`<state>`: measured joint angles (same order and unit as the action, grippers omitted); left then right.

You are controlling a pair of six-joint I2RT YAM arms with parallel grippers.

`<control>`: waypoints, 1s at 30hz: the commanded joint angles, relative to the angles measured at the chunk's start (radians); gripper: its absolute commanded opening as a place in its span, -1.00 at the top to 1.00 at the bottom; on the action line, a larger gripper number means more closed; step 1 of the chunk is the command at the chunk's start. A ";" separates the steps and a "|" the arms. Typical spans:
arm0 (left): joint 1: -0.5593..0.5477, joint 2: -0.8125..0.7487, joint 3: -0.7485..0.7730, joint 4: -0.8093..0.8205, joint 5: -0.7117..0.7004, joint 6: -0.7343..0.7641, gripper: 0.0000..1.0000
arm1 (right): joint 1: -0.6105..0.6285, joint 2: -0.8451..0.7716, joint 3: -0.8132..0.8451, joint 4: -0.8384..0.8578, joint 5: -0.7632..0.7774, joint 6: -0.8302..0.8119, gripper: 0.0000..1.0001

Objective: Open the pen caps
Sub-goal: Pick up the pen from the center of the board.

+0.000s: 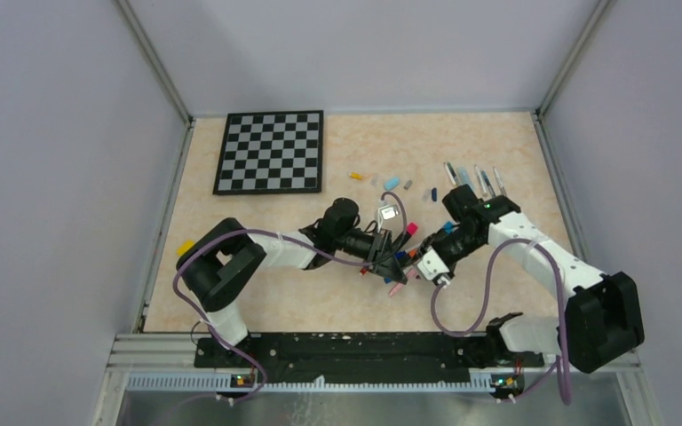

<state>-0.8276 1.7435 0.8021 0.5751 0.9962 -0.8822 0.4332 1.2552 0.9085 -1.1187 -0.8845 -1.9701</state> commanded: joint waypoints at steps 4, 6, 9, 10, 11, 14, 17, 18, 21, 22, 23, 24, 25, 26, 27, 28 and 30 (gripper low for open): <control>-0.006 -0.012 0.034 0.022 -0.007 0.017 0.98 | 0.064 0.021 -0.009 0.018 0.021 0.000 0.35; -0.005 -0.013 0.037 0.019 -0.013 0.016 0.98 | 0.078 0.025 -0.013 0.028 0.014 0.010 0.39; -0.007 -0.016 0.041 0.017 -0.022 0.013 0.96 | 0.096 0.031 -0.020 0.038 0.014 0.016 0.46; -0.008 -0.018 0.043 0.017 -0.027 0.012 0.95 | 0.099 0.033 -0.021 0.041 0.014 0.019 0.50; -0.007 -0.020 0.042 0.016 -0.028 0.010 0.93 | 0.101 0.033 -0.023 0.046 0.013 0.025 0.58; -0.007 -0.033 0.041 0.016 -0.036 0.008 0.74 | 0.104 0.031 -0.031 0.052 0.011 0.037 0.84; -0.007 -0.068 0.028 0.008 -0.050 0.016 0.23 | 0.104 0.007 -0.037 0.062 -0.002 0.080 1.00; -0.008 -0.088 0.018 0.006 -0.066 0.026 0.07 | 0.103 -0.007 -0.047 0.065 -0.006 0.092 1.00; -0.007 -0.171 -0.020 -0.034 -0.124 0.086 -0.26 | 0.081 -0.061 -0.079 0.066 -0.027 0.108 1.00; -0.007 -0.204 -0.032 -0.052 -0.149 0.110 -0.33 | 0.064 -0.078 -0.092 0.067 -0.042 0.110 1.00; -0.007 -0.239 -0.049 -0.066 -0.177 0.132 -0.40 | 0.048 -0.098 -0.107 0.072 -0.060 0.120 1.00; -0.007 -0.273 -0.068 -0.073 -0.201 0.152 -0.44 | 0.025 -0.117 -0.120 0.083 -0.085 0.143 1.00; -0.007 -0.311 -0.088 -0.073 -0.229 0.173 -0.46 | 0.003 -0.141 -0.134 0.099 -0.108 0.179 1.00; -0.007 -0.352 -0.115 -0.066 -0.258 0.189 -0.49 | -0.017 -0.162 -0.146 0.118 -0.128 0.218 1.00; -0.007 -0.394 -0.141 -0.055 -0.294 0.207 -0.53 | -0.036 -0.181 -0.155 0.135 -0.146 0.273 1.00; -0.007 -0.455 -0.170 -0.039 -0.348 0.223 -0.59 | -0.054 -0.197 -0.161 0.156 -0.163 0.337 1.00; -0.008 -0.554 -0.235 0.005 -0.440 0.256 -0.76 | -0.092 -0.225 -0.182 0.210 -0.204 0.474 1.00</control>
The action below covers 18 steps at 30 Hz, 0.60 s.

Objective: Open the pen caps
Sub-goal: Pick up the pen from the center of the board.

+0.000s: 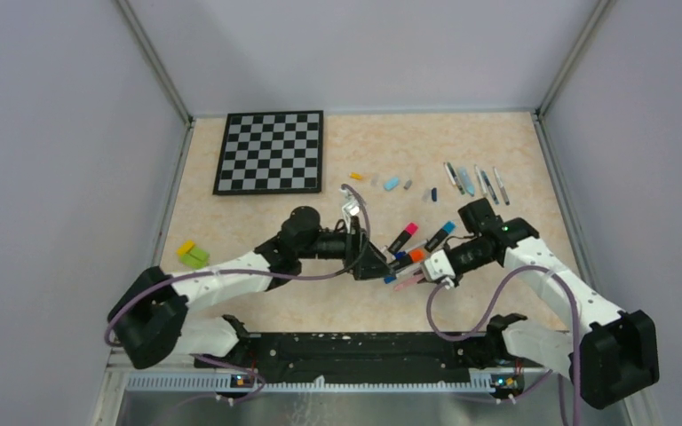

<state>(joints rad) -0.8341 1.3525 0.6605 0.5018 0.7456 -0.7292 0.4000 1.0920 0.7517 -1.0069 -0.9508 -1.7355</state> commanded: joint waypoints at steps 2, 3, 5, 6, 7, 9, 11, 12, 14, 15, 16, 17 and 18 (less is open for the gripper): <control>0.000 -0.257 -0.168 0.160 -0.277 0.127 -0.93 | -0.104 -0.083 -0.057 0.159 -0.203 0.382 1.00; 0.000 -0.304 -0.204 0.198 -0.319 0.137 -0.97 | -0.128 -0.093 -0.077 0.201 -0.239 0.473 1.00; -0.001 -0.370 -0.274 0.298 -0.383 0.141 -0.97 | -0.167 -0.107 -0.101 0.294 -0.297 0.653 1.00; 0.000 -0.392 -0.308 0.348 -0.407 0.136 -0.97 | -0.170 -0.110 -0.104 0.340 -0.304 0.747 1.00; 0.000 -0.405 -0.344 0.400 -0.427 0.128 -0.98 | -0.173 -0.108 -0.108 0.393 -0.321 0.842 1.00; -0.001 -0.413 -0.380 0.488 -0.429 0.111 -0.98 | -0.181 -0.101 -0.127 0.514 -0.362 1.010 1.00; 0.000 -0.396 -0.389 0.542 -0.402 0.100 -0.98 | -0.186 -0.094 -0.149 0.600 -0.412 1.142 1.00; -0.001 -0.383 -0.386 0.557 -0.388 0.097 -0.97 | -0.189 -0.091 -0.166 0.675 -0.438 1.228 1.00; 0.000 -0.349 -0.375 0.573 -0.356 0.087 -0.98 | -0.190 -0.084 -0.215 0.875 -0.493 1.451 1.00; -0.002 -0.329 -0.370 0.581 -0.348 0.083 -0.97 | -0.192 -0.078 -0.238 0.990 -0.523 1.565 1.00; -0.002 -0.304 -0.365 0.590 -0.342 0.076 -0.97 | -0.191 -0.070 -0.263 1.097 -0.544 1.672 1.00; -0.002 -0.287 -0.361 0.603 -0.340 0.069 -0.97 | -0.191 -0.062 -0.281 1.182 -0.555 1.755 1.00; -0.003 -0.269 -0.360 0.616 -0.341 0.061 -0.95 | -0.192 -0.056 -0.290 1.217 -0.559 1.796 1.00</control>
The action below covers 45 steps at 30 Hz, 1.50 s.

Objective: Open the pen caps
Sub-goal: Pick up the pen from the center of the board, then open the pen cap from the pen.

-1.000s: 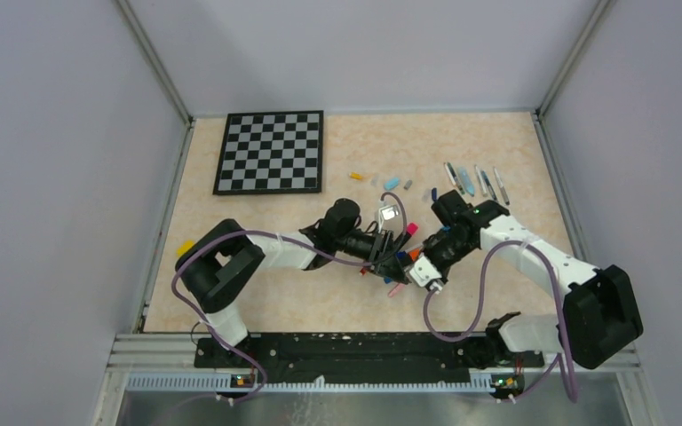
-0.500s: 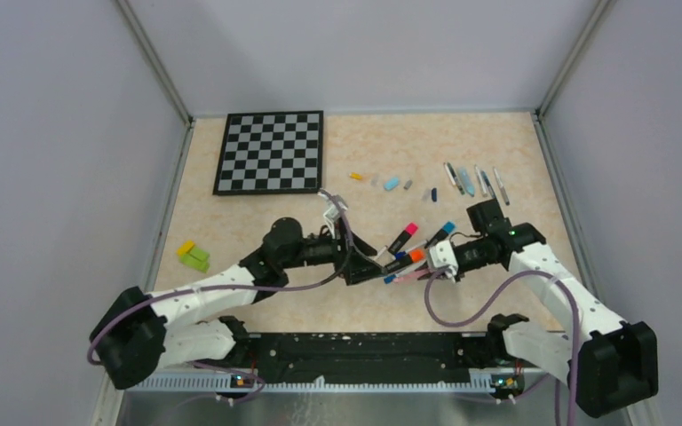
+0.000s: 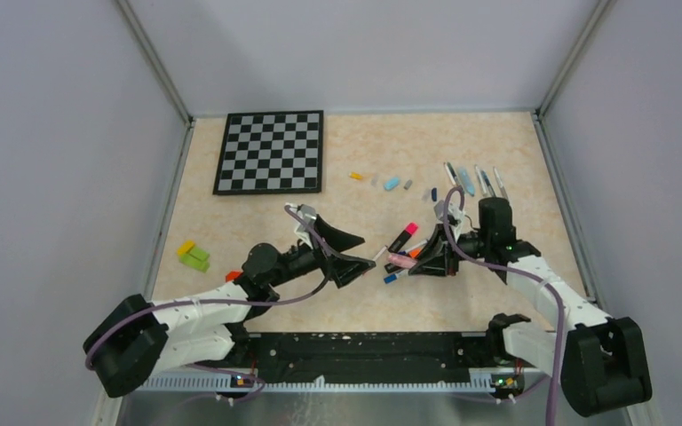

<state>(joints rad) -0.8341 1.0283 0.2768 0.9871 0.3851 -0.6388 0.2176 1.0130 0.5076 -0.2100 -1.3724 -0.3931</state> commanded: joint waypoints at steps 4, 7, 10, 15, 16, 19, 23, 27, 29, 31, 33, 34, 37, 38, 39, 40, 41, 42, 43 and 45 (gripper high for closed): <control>-0.002 0.126 0.038 0.177 0.012 -0.058 -0.85 | -0.009 0.045 -0.041 0.407 -0.139 0.460 1.00; -0.006 0.188 0.055 0.220 0.011 -0.094 -0.72 | -0.008 0.049 -0.042 0.406 -0.131 0.465 1.00; -0.013 0.250 0.068 0.292 0.010 -0.127 -0.64 | -0.007 0.052 -0.048 0.408 -0.127 0.465 1.00; -0.039 0.340 0.109 0.365 0.015 -0.157 -0.49 | -0.003 0.059 -0.048 0.407 -0.122 0.467 1.00; -0.046 0.354 0.118 0.372 0.013 -0.160 -0.46 | -0.001 0.059 -0.048 0.407 -0.120 0.467 1.00; -0.066 0.387 0.140 0.384 0.005 -0.162 -0.34 | -0.001 0.061 -0.048 0.407 -0.118 0.469 1.00; -0.086 0.424 0.162 0.386 -0.001 -0.166 -0.15 | 0.000 0.062 -0.049 0.408 -0.115 0.470 1.00; -0.097 0.453 0.177 0.392 0.005 -0.176 0.22 | -0.001 0.062 -0.049 0.408 -0.114 0.470 1.00; -0.100 0.462 0.187 0.395 0.007 -0.179 0.69 | 0.000 0.064 -0.051 0.407 -0.114 0.471 1.00; -0.102 0.464 0.191 0.395 0.009 -0.179 1.00 | 0.000 0.064 -0.051 0.408 -0.114 0.471 1.00; -0.103 0.458 0.189 0.396 -0.001 -0.176 1.00 | -0.001 0.064 -0.051 0.408 -0.113 0.471 1.00; -0.102 0.448 0.187 0.396 -0.010 -0.170 1.00 | 0.000 0.065 -0.051 0.408 -0.114 0.470 1.00; -0.095 0.393 0.179 0.376 -0.080 -0.121 1.00 | 0.001 0.069 -0.056 0.408 -0.117 0.459 1.00; -0.082 0.371 0.180 0.355 -0.098 -0.102 1.00 | 0.001 0.070 -0.058 0.409 -0.119 0.455 1.00; -0.064 0.344 0.190 0.327 -0.110 -0.085 1.00 | 0.001 0.074 -0.059 0.410 -0.121 0.455 1.00; -0.038 0.318 0.203 0.296 -0.119 -0.071 1.00 | 0.000 0.076 -0.062 0.409 -0.124 0.456 1.00; -0.014 0.293 0.217 0.268 -0.131 -0.052 1.00 | 0.001 0.084 -0.065 0.411 -0.129 0.456 1.00; 0.007 0.266 0.230 0.246 -0.149 -0.031 1.00 | 0.000 0.090 -0.068 0.415 -0.130 0.456 1.00; 0.028 0.242 0.240 0.227 -0.170 -0.009 1.00 | 0.000 0.095 -0.068 0.415 -0.130 0.456 1.00; 0.070 0.196 0.252 0.198 -0.214 0.019 1.00 | 0.001 0.104 -0.065 0.412 -0.131 0.455 1.00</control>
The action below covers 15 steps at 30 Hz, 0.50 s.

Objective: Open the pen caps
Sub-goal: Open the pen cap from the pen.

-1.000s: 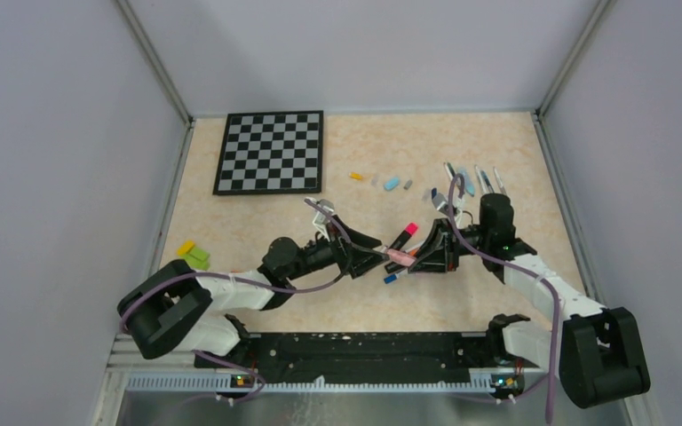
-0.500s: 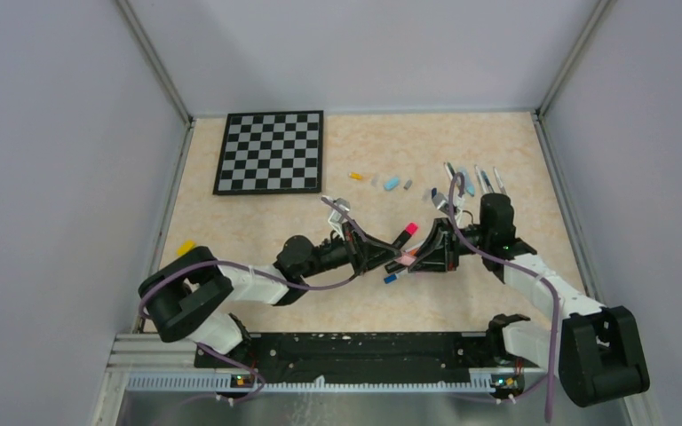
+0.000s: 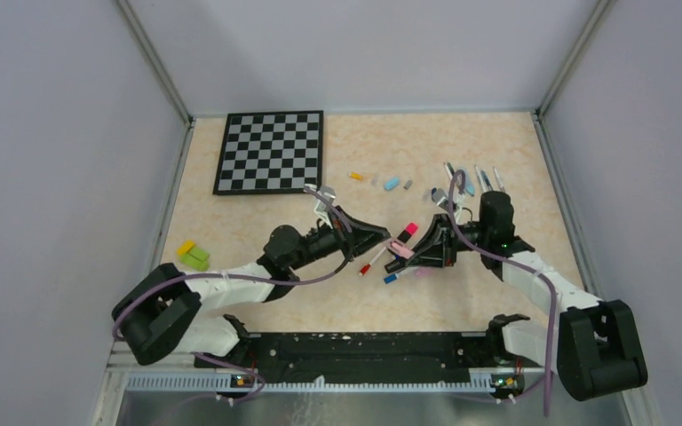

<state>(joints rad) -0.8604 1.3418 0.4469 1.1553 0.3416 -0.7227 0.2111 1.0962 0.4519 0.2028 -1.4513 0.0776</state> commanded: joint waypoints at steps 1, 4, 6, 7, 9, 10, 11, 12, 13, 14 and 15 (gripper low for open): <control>0.119 -0.136 0.083 0.021 -0.189 0.105 1.00 | 0.008 0.023 -0.009 -0.003 -0.050 -0.020 1.00; 0.173 -0.170 0.082 0.018 -0.172 0.100 1.00 | 0.007 0.026 -0.009 -0.010 -0.039 -0.037 1.00; 0.188 -0.185 0.085 -0.015 -0.138 0.103 1.00 | 0.006 0.020 0.001 -0.031 -0.004 -0.054 1.00; 0.190 -0.194 0.083 -0.041 -0.128 0.106 1.00 | 0.005 0.018 0.008 -0.044 0.010 -0.068 1.00; 0.193 -0.216 0.067 -0.091 -0.119 0.112 1.00 | 0.002 0.013 0.024 -0.089 0.043 -0.117 1.00; 0.194 -0.232 0.053 -0.109 -0.116 0.112 1.00 | -0.001 0.012 0.031 -0.116 0.058 -0.147 1.00; 0.194 -0.243 0.035 -0.121 -0.114 0.112 1.00 | -0.004 0.013 0.036 -0.137 0.070 -0.162 1.00; 0.196 -0.256 0.022 -0.132 -0.111 0.112 1.00 | -0.005 0.013 0.039 -0.141 0.077 -0.165 1.00; 0.195 -0.268 0.010 -0.146 -0.110 0.112 1.00 | -0.005 0.012 0.040 -0.141 0.085 -0.165 1.00; 0.197 -0.280 0.000 -0.159 -0.110 0.112 1.00 | -0.005 0.011 0.040 -0.141 0.092 -0.164 1.00; 0.197 -0.289 -0.010 -0.173 -0.109 0.112 1.00 | -0.006 0.012 0.043 -0.141 0.098 -0.164 1.00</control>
<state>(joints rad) -0.7635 1.1706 0.4591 0.8825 0.4114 -0.6716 0.2356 1.1095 0.5106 0.2081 -1.3529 -0.0250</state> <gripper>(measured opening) 0.105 0.170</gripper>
